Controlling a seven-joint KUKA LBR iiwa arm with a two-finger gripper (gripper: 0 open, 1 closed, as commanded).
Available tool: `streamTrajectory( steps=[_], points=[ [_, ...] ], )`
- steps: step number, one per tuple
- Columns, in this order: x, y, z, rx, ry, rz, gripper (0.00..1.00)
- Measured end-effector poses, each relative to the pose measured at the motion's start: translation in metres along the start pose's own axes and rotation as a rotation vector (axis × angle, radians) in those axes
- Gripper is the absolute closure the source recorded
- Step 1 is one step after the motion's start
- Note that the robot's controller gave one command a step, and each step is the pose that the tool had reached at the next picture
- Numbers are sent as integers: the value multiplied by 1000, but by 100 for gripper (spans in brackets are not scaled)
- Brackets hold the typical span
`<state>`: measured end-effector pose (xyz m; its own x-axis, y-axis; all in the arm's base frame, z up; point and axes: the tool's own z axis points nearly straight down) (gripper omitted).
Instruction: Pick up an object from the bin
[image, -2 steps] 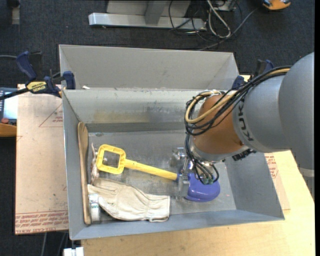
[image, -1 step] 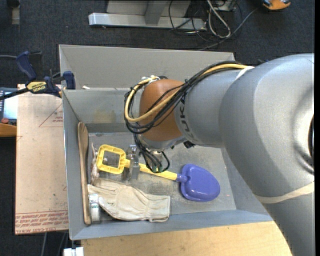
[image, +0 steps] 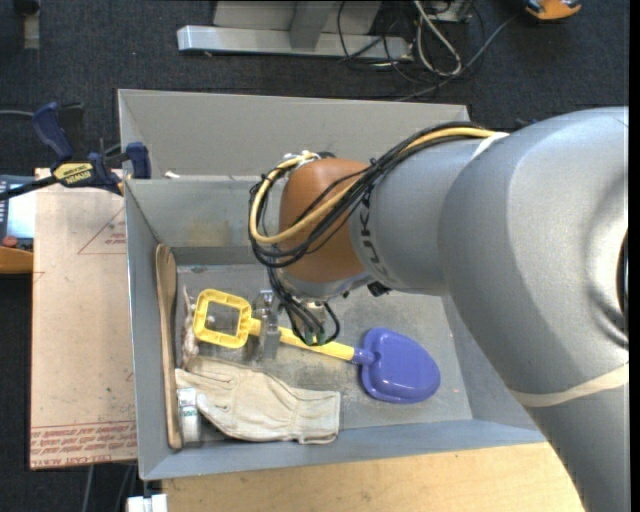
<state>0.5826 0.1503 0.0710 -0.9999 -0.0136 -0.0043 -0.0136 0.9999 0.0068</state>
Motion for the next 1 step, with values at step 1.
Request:
streamTrajectory(
  steps=[1],
  points=[
    [0, 0, -4, 0, 0, -2, 100]
  ],
)
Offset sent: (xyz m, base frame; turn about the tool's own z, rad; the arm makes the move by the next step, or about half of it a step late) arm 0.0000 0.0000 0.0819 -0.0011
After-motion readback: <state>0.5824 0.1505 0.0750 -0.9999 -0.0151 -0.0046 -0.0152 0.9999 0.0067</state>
